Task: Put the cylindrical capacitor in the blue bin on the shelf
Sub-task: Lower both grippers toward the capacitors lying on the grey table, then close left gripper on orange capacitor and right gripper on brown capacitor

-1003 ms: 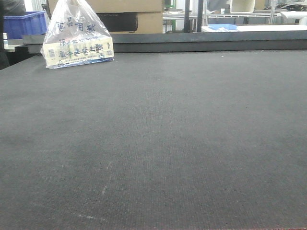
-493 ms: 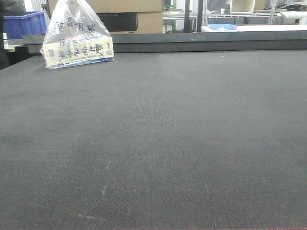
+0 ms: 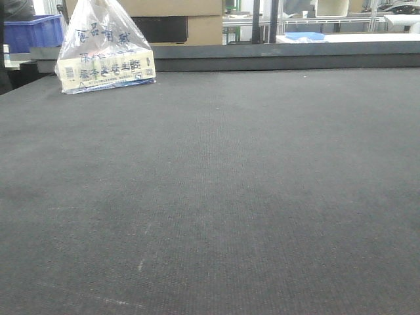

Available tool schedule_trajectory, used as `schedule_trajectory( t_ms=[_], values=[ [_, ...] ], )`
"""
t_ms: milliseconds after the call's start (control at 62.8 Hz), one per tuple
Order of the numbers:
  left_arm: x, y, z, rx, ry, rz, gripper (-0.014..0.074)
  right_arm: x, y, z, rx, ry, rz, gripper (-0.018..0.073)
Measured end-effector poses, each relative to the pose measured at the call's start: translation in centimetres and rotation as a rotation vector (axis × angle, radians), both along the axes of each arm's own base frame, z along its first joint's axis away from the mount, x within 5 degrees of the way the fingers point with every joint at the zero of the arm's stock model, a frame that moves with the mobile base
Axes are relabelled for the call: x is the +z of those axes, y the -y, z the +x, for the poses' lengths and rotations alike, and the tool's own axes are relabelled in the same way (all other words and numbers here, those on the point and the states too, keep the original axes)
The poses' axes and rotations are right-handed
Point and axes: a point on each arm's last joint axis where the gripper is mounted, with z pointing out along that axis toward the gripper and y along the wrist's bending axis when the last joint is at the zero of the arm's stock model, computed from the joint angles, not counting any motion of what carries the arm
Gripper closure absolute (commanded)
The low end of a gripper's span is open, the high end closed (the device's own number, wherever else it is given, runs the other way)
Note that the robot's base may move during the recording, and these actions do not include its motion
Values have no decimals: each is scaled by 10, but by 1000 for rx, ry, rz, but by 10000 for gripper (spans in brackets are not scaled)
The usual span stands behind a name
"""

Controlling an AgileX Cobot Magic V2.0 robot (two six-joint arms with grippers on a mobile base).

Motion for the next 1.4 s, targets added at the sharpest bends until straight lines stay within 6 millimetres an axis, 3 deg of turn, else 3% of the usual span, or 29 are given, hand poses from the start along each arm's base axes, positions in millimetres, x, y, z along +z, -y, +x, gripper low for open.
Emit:
schedule_trajectory(
  t_ms=[175,334,478,653,907,1178,1274,1401],
  values=[
    [31,-2,28,4,-160,-9,708,23,-3,25,4,-167,-18,727],
    [48,-4,73,9,-393,-21,708,23,-7,65,11,-458,-49,727],
    [49,-5,110,7,-625,-49,708,25,-11,94,22,-751,-80,727],
    [47,-5,142,0,-726,-71,708,27,-15,123,33,-881,-77,727],
    [28,-6,165,2,-828,-75,708,15,-24,148,69,-988,1,727],
    [17,-6,176,-2,-882,-90,708,-8,-24,189,-7,-1173,22,703],
    [16,-6,177,-2,-885,-91,708,-19,-25,197,-20,-1237,4,668],
    [16,-6,177,-3,-886,-93,708,-27,-31,200,-6,-1279,-15,544]
  ],
)
